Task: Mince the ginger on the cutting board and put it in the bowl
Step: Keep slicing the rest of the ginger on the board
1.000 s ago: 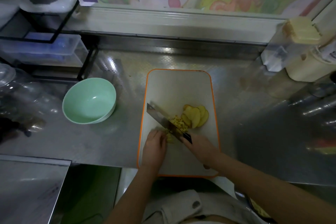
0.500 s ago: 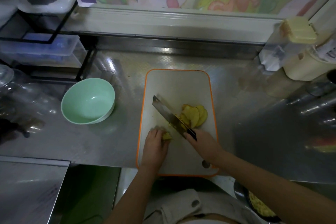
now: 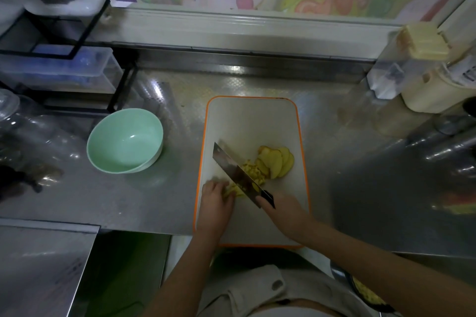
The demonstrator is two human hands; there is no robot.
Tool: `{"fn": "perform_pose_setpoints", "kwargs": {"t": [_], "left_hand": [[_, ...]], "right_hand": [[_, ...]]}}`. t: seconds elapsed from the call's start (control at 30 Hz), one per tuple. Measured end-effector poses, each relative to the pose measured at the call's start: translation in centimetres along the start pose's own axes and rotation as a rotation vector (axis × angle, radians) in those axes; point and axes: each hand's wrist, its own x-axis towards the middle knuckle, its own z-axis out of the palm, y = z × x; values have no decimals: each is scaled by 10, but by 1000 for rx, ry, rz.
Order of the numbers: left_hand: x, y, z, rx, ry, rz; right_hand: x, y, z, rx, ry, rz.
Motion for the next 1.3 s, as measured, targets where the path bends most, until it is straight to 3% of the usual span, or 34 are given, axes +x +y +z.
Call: {"fn": "perform_pose_setpoints", "kwargs": {"t": [0.4, 1.0, 1.3], "left_hand": [[0, 4, -2, -5, 37, 24], [4, 7, -5, 6, 9, 11], [1, 4, -4, 40, 15, 3]], "right_hand": [[-1, -5, 5, -4, 17, -13], [13, -3, 21, -21, -73, 144], [16, 1, 9, -24, -29, 1]]}}
